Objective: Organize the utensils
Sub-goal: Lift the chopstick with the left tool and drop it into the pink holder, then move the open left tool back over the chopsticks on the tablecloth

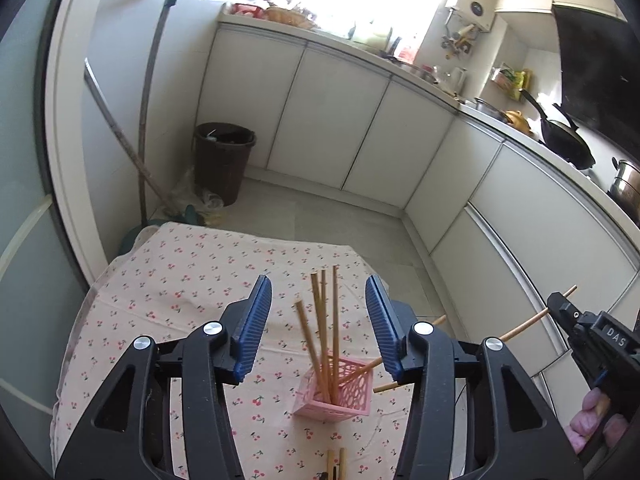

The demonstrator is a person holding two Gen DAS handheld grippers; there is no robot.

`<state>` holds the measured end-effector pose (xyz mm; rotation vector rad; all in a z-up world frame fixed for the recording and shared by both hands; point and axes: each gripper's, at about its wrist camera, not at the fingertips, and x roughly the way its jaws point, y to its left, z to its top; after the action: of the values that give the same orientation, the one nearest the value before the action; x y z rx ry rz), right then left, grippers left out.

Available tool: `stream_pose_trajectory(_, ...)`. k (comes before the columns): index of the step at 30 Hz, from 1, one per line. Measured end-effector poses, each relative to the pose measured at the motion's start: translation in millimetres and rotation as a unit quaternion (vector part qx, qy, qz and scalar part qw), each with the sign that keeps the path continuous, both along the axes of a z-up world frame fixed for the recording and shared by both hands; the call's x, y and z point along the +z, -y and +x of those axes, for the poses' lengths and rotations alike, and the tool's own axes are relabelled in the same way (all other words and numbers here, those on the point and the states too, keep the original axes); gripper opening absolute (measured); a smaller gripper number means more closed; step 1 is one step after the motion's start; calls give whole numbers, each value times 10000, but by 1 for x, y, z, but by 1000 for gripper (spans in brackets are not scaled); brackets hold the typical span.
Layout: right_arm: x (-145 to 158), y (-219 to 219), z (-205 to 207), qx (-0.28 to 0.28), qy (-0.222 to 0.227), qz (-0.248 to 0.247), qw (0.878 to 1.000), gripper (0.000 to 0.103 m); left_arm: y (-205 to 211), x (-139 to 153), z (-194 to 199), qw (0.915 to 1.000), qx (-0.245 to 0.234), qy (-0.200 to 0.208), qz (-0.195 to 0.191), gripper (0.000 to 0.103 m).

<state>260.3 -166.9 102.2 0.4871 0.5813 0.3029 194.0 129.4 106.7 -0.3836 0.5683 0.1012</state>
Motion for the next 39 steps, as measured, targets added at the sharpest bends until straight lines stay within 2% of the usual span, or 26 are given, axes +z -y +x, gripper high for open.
stream_pose_trajectory(8,-24,-26,14,137,-155,-194,9996,10,-2,-11,0,9997,25,-245,80,47)
stream_pose_trajectory(11,-32,-34,14,192,-229,-384,9988,12,1,-13,-4,9994,3,-264,212,47)
stream_pose_trajectory(15,-29,-39,1,164,-44,-761,9970,17,11,-12,-11,9985,0,-204,510,47)
stream_pose_trajectory(18,-30,-41,-10,159,34,-975,9951,27,19,-13,-17,9973,-13,-185,708,53)
stream_pose_trajectory(24,-39,-40,-27,39,55,-1504,9886,33,34,-18,-30,9941,-63,-154,1076,63)
stream_pose_trajectory(30,-53,-33,-32,-50,-78,-1835,9830,35,41,-22,-37,9941,-123,-118,1070,77)
stream_pose_trajectory(32,-58,-31,-34,-100,-132,-1946,9808,44,44,-23,-40,9940,-140,-101,1084,82)
stream_pose_trajectory(33,-60,-31,-35,-143,-127,-2002,9796,53,45,-23,-40,9938,-155,-100,1097,84)
stream_pose_trajectory(38,-66,-27,-43,-201,-143,-2193,9753,56,54,-30,-42,9924,-233,-187,1195,89)
stream_pose_trajectory(39,-68,-27,-44,-211,-167,-2206,9750,62,55,-33,-42,9921,-249,-229,1207,90)
